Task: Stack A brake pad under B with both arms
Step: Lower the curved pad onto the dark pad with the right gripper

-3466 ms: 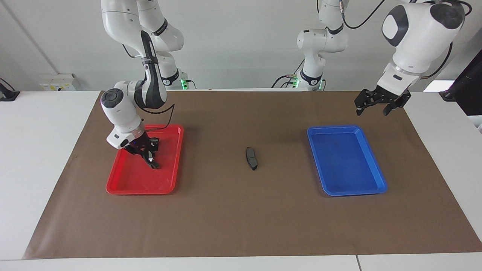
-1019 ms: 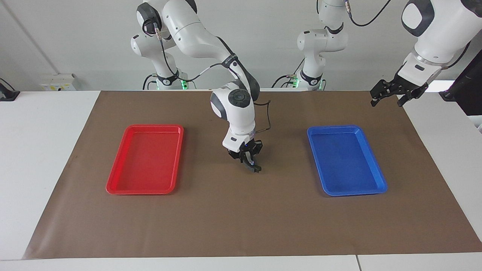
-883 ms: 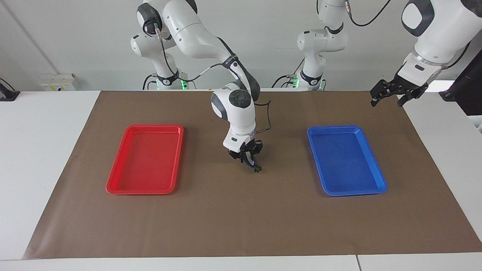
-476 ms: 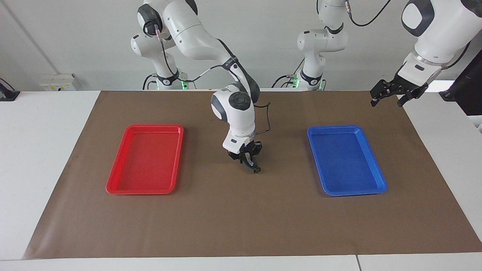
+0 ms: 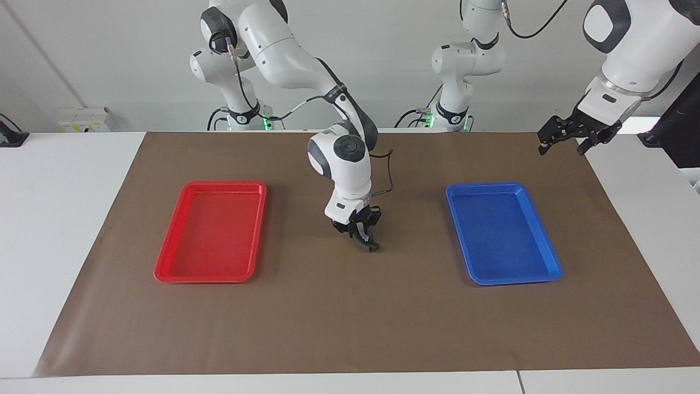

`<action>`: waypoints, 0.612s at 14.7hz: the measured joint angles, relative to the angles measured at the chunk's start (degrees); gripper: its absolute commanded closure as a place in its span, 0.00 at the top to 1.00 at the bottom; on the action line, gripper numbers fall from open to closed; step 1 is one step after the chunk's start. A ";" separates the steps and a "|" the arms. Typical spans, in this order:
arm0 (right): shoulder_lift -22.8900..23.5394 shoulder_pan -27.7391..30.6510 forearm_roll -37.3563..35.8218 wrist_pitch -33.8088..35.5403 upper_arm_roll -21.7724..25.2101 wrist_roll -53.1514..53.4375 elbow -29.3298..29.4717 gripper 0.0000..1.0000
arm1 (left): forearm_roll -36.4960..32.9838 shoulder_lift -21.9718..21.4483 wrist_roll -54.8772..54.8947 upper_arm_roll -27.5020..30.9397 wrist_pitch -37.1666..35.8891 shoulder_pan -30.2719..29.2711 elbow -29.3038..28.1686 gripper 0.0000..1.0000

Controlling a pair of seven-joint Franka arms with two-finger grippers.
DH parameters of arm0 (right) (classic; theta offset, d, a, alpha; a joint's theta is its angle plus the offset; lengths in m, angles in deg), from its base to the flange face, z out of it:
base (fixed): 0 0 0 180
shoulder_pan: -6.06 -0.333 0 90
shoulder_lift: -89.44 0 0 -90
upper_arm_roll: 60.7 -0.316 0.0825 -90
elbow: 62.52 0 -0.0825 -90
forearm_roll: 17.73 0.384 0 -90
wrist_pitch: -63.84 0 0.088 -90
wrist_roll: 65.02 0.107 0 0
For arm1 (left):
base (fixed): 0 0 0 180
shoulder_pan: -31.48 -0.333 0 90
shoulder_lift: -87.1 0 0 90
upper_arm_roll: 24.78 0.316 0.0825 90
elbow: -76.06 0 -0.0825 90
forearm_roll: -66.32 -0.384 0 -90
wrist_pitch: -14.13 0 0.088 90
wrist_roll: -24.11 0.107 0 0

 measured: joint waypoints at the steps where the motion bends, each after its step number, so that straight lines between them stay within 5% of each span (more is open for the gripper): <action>1: -0.01 -0.01 0.00 -0.40 -0.03 0.01 -0.19 0.19 | 0.00 0.00 0.00 0.00 0.00 0.00 0.00 0.99; 2: -0.03 -0.01 0.00 -0.48 -0.03 0.01 -0.24 0.66 | 0.00 0.00 0.00 0.00 0.00 0.00 0.00 0.99; 3: -0.03 0.01 0.00 -0.55 -0.03 0.02 -0.25 0.98 | 0.00 0.00 0.00 0.00 0.00 0.00 0.00 0.99; 9: -0.10 0.02 0.00 -1.81 0.01 0.07 -0.33 0.99 | 0.00 0.00 0.00 0.00 0.00 0.00 0.00 0.99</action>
